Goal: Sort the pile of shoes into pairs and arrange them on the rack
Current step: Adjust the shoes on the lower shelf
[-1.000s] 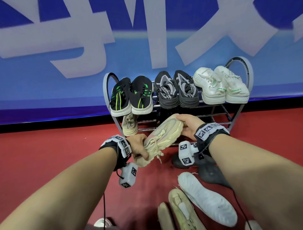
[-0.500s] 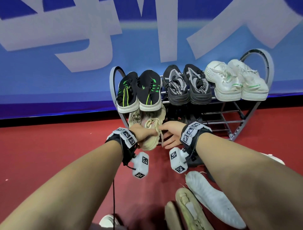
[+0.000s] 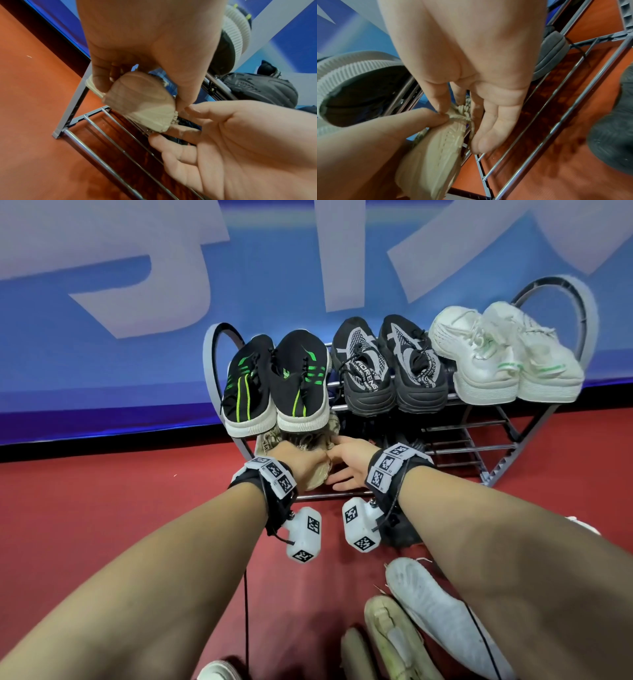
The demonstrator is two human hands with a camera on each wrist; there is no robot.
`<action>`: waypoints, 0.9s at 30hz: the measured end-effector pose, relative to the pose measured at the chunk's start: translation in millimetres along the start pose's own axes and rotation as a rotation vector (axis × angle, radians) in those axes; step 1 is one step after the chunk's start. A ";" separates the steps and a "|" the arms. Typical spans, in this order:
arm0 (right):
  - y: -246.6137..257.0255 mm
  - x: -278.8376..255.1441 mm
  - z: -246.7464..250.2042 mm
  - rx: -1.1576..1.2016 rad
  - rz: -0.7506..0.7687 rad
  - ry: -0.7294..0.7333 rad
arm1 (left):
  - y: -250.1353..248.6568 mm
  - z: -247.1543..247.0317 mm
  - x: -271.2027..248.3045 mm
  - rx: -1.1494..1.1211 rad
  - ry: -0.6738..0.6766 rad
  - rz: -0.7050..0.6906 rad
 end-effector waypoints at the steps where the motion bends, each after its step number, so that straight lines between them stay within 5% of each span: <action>1: -0.1 2.6 1.8 0.010 0.000 -0.008 | -3.1 0.2 -1.2 0.036 -0.007 -0.007; 6: 5.5 10.8 10.8 -0.042 0.027 -0.050 | -11.6 -1.5 8.9 0.035 -0.103 -0.041; 15: 30.1 18.8 20.5 -0.878 0.302 -0.144 | -24.9 -19.6 12.9 0.277 -0.121 -0.132; 22: 31.8 24.2 19.7 -0.957 0.367 -0.126 | -28.0 -38.4 11.9 0.457 -0.042 -0.195; 27: 32.9 26.6 12.4 -0.964 0.400 -0.113 | -28.7 -23.4 22.0 0.443 -0.165 -0.261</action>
Point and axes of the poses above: each hand's wrist, its own x-axis towards the middle knuckle, its own z-axis out of the back of the hand, y = z × x, the point moved 10 cm from there along x, towards the middle knuckle, and after that the axes turned 9 degrees about z, right-handed, at the moved point
